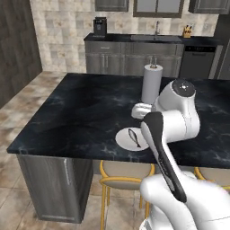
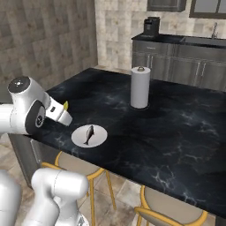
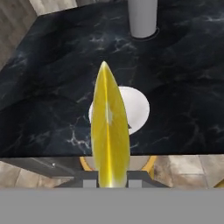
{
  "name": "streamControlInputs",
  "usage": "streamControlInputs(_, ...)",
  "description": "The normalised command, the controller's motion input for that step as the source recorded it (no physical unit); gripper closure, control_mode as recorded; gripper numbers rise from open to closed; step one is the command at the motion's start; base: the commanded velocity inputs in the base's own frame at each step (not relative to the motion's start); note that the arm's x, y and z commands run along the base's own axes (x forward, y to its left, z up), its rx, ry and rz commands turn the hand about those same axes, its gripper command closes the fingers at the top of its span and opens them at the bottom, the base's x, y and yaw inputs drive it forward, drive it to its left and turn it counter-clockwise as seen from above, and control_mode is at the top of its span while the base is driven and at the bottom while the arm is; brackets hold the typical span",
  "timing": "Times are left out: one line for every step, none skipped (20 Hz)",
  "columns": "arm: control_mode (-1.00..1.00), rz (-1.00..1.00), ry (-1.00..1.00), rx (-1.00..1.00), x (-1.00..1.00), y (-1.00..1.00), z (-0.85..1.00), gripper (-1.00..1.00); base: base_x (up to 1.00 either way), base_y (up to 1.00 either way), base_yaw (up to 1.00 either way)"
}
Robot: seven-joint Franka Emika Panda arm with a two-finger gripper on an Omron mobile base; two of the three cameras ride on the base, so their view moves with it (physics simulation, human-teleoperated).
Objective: Take the lemon wedge from the fridge and place it on the plate with fish on the dining counter.
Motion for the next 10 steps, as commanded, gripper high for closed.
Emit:
streamControlInputs(-1.00, 0.00, 0.29, 0.00, 0.99, 0.00, 0.00, 1.00, 0.00, 0.00, 0.00)
streamControlInputs(-1.00, 0.00, 0.31, 0.00, 0.91, 0.00, -0.11, 1.00, 0.00, 0.00, 0.00)
streamControlInputs(-1.00, 0.00, 0.25, -0.03, 0.66, 0.00, -0.23, 1.00, 0.00, 0.00, 0.00)
streamControlInputs(-1.00, 0.00, 0.23, -0.03, 0.57, 0.00, -0.34, 1.00, 0.00, 0.00, 0.00)
streamControlInputs(-1.00, 0.00, 0.17, -0.02, 0.41, 0.00, -0.34, 1.00, 0.00, 0.00, 0.00)
streamControlInputs(-1.00, 0.00, 0.15, -0.01, 0.33, 0.00, -0.41, 1.00, 0.00, 0.00, 0.00)
streamControlInputs(-1.00, 0.00, 0.12, -0.03, 0.31, 0.00, -0.55, 1.00, 0.00, 0.00, 0.00)
streamControlInputs(-1.00, 0.00, 0.09, -0.04, 0.29, 0.00, -0.64, 1.00, 0.00, 0.00, 0.00)
streamControlInputs(-1.00, 0.00, 0.05, -0.02, 0.27, 0.00, -0.79, 1.00, 0.00, 0.00, 0.00)
streamControlInputs(-1.00, 0.01, 0.04, -0.03, 0.27, 0.00, -0.92, 1.00, 0.00, 0.00, 0.00)
